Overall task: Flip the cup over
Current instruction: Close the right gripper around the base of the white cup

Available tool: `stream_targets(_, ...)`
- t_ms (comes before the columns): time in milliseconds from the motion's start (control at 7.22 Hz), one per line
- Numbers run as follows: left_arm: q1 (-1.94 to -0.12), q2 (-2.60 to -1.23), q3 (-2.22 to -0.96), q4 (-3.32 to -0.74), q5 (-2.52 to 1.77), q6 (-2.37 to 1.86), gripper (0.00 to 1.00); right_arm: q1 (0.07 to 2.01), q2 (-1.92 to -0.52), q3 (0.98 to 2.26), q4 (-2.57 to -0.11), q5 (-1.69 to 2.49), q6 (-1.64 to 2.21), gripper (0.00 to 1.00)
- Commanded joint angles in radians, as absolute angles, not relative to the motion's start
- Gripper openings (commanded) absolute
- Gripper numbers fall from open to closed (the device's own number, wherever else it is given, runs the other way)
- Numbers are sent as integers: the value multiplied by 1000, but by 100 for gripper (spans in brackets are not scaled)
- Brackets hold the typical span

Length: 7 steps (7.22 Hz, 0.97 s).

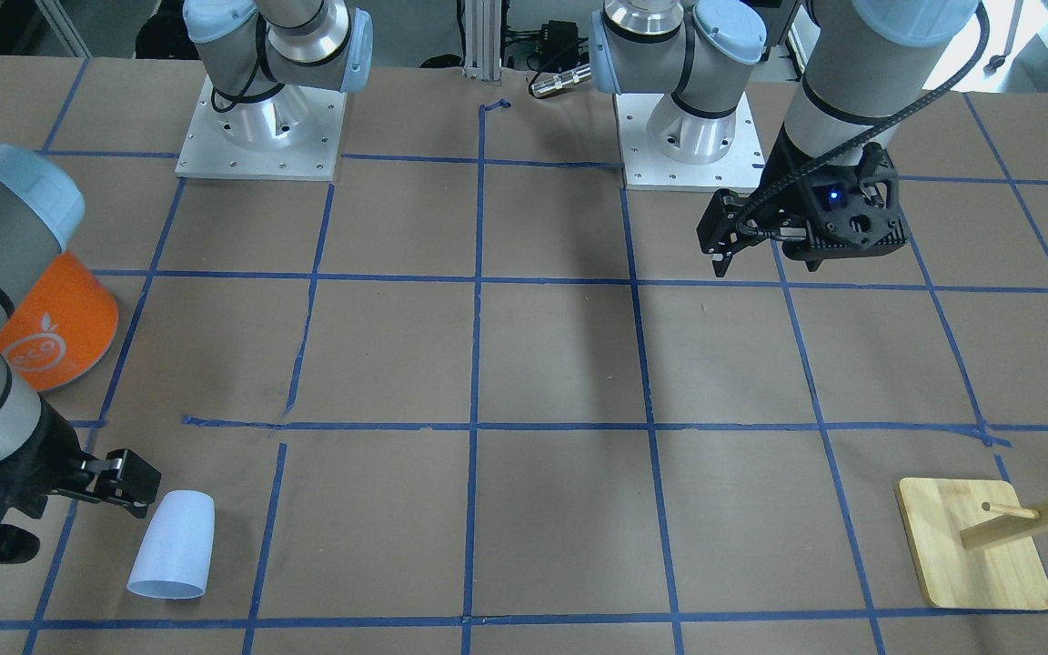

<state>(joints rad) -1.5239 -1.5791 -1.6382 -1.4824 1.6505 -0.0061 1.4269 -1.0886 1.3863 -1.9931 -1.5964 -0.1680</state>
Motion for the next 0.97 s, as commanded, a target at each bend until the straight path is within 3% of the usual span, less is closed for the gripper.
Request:
stream_targets(0,-1523,-1582,-1638,-1480,1651,-8,100,1447,-1030,1394,-2048,-1595,-169,100)
stream_targets(831,-1523,-1583,-1638,-1468,1651,-3,100,1445,-916,1401,-2135,-1582,-161,100)
